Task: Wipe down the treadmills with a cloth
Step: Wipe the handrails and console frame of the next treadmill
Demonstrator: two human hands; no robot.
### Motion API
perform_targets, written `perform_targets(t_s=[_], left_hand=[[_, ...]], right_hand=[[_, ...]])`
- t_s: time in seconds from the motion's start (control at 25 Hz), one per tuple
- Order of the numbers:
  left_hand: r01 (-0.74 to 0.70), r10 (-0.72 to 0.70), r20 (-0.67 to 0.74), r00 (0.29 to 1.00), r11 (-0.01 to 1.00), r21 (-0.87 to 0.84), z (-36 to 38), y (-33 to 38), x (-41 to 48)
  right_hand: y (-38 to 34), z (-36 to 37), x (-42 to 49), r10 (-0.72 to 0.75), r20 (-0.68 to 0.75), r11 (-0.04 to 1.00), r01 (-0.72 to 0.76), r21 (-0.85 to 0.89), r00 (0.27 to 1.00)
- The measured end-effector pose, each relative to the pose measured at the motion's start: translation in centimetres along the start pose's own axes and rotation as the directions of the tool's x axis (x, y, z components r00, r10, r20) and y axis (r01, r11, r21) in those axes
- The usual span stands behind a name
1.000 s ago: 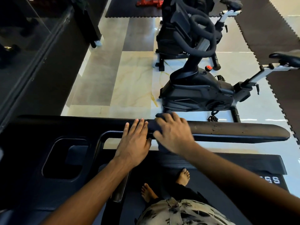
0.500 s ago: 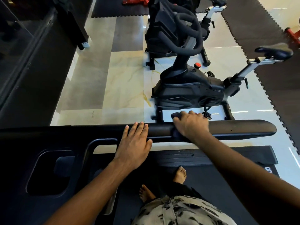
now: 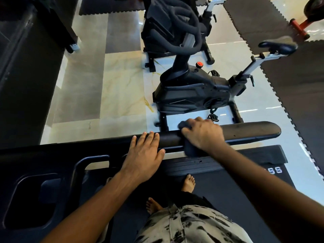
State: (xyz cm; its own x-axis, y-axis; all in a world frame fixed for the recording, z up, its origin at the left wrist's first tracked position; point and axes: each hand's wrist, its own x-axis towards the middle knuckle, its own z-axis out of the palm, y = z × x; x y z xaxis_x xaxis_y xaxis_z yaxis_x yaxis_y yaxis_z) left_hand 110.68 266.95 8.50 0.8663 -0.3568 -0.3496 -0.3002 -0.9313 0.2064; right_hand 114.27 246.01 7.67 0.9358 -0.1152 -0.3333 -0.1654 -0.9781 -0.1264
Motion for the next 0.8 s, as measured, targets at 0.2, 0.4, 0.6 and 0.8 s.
perform_targets(t_s=[0.2,0.4,0.6,0.8], left_hand=[[-0.027,0.028,0.035,0.999,1.000,-0.008,-0.1,1.4,0.8],[-0.053,0.054,0.065,0.996,0.998,-0.019,0.4,3.0,1.5],[-0.091,0.092,0.062,0.994,0.996,-0.016,0.5,4.6,2.5],[-0.128,0.129,0.073,0.989,0.991,-0.027,0.4,6.0,3.3]], right_hand=[[0.2,1.3,-2.2,-0.124,-0.055,0.990,0.119,-0.076,0.991],[4.6,-0.5,0.9,0.198,-0.008,0.976,-0.198,-0.089,0.980],[7.2,-1.2,0.9,0.120,-0.035,0.993,-0.119,0.026,0.992],[6.3,1.2,-1.8,-0.085,-0.103,0.992,0.075,-0.097,0.991]])
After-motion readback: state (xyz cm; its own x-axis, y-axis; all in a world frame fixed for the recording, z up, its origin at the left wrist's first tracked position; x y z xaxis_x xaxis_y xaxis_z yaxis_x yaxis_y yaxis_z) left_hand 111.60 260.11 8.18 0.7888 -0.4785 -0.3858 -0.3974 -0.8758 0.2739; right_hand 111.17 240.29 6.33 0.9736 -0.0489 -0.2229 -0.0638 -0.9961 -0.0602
